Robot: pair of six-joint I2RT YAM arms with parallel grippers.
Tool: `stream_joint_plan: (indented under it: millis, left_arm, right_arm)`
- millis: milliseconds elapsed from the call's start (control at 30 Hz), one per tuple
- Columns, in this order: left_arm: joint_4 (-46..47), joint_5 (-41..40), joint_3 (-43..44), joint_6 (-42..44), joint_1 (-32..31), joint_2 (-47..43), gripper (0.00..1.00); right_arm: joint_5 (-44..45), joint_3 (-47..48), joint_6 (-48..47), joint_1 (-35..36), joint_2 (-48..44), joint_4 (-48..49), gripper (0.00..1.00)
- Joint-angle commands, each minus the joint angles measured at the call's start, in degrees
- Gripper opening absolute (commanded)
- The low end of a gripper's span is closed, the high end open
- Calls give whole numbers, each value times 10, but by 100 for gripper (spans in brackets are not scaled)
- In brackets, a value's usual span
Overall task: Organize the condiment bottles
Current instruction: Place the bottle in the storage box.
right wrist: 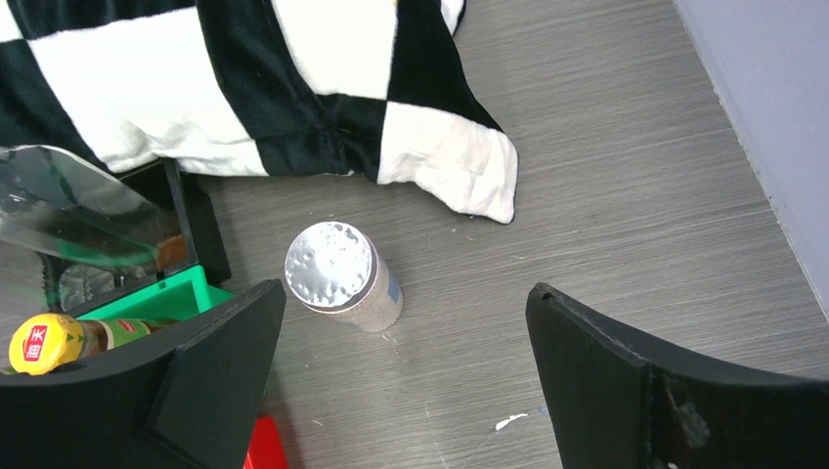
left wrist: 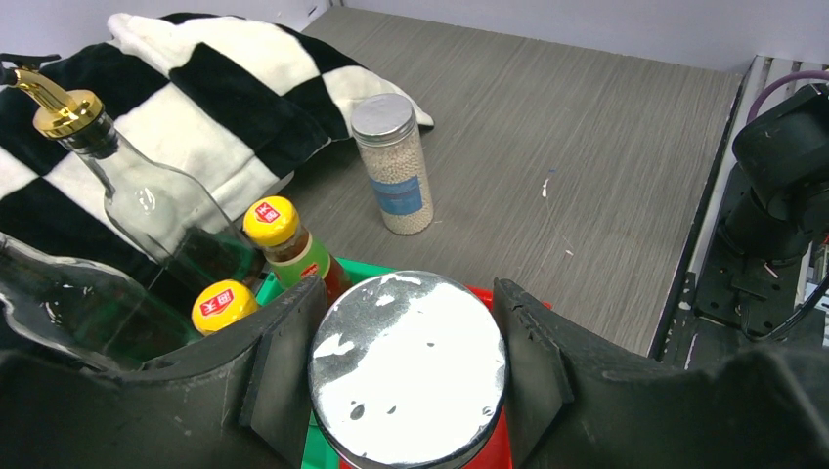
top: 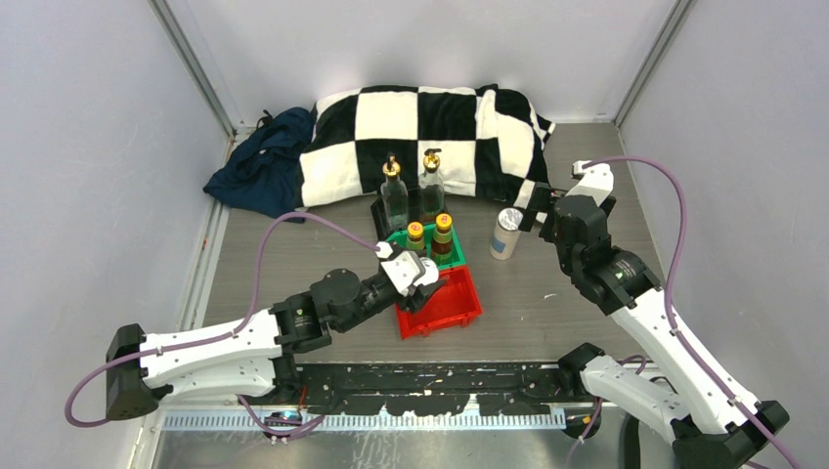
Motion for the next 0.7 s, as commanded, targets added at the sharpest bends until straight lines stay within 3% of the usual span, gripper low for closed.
stream_joint_plan:
  millis: [0, 667]
  left_arm:
    - [92, -24, 23, -8, -8, 0, 0]
    - [178, -65, -27, -39, -9, 31, 0]
  right_arm:
    - [-22, -6, 8, -14, -1, 29, 100]
    - [-45, -24, 21, -38, -4, 46, 100]
